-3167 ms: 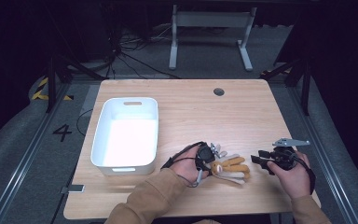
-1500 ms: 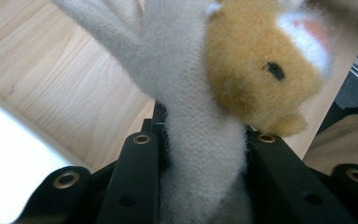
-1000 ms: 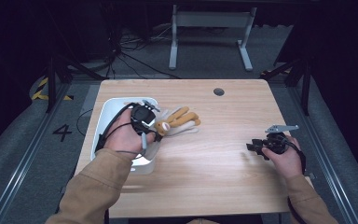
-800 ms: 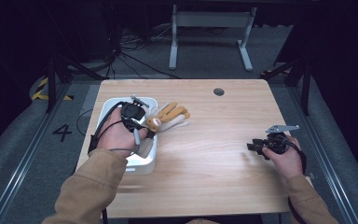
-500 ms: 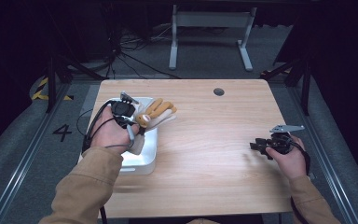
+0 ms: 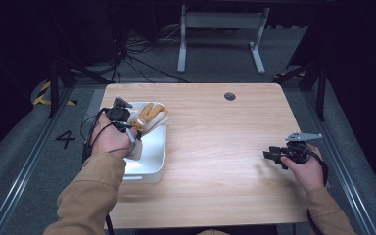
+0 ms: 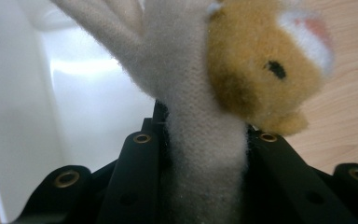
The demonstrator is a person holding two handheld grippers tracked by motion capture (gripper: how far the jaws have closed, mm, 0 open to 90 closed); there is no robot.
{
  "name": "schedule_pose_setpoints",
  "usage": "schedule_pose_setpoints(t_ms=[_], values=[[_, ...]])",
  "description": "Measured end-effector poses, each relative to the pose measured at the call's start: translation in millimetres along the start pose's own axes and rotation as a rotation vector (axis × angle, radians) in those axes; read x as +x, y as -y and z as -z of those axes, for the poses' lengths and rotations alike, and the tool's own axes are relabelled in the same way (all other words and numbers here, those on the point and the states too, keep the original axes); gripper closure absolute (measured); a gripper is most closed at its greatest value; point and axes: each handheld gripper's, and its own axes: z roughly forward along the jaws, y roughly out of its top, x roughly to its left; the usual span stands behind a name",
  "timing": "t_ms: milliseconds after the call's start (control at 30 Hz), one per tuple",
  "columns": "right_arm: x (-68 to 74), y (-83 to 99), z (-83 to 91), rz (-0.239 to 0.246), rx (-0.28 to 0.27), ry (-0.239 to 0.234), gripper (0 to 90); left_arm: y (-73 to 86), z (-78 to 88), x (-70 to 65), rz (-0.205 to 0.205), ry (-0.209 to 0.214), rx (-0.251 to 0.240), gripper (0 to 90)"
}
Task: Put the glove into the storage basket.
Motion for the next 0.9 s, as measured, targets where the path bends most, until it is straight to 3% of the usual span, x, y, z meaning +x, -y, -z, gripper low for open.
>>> schedule_pose_setpoints(t_ms=[200, 400, 500, 767, 900], values=[[-2.1, 0.8, 0.9, -0.010, -0.011, -0.014, 58.7, -3.9, -4.6, 3.0, 0.061, -0.026, 0.002, 73.3], [-3.0, 0.5, 4.1, -0.017, -0.024, -0.024, 58.7, -6.0, -11.6, 5.2, 0.109, -0.026, -0.005, 73.0], [-2.9, 0.4, 4.9, -0.017, -0.025, -0.023, 58.7, -3.2, -19.0, 7.9, 0.117, -0.066, 0.000, 72.6], [-1.9, 1.3, 0.2, -0.016, -0.009, -0.020, 58.6, 8.3, -41.0, 28.1, 0.195, -0.054, 0.002, 72.4], [-3.1, 2.4, -0.9, -0.013, -0.003, -0.016, 58.6, 10.5, -47.2, 31.1, 0.216, -0.042, 0.001, 72.3]])
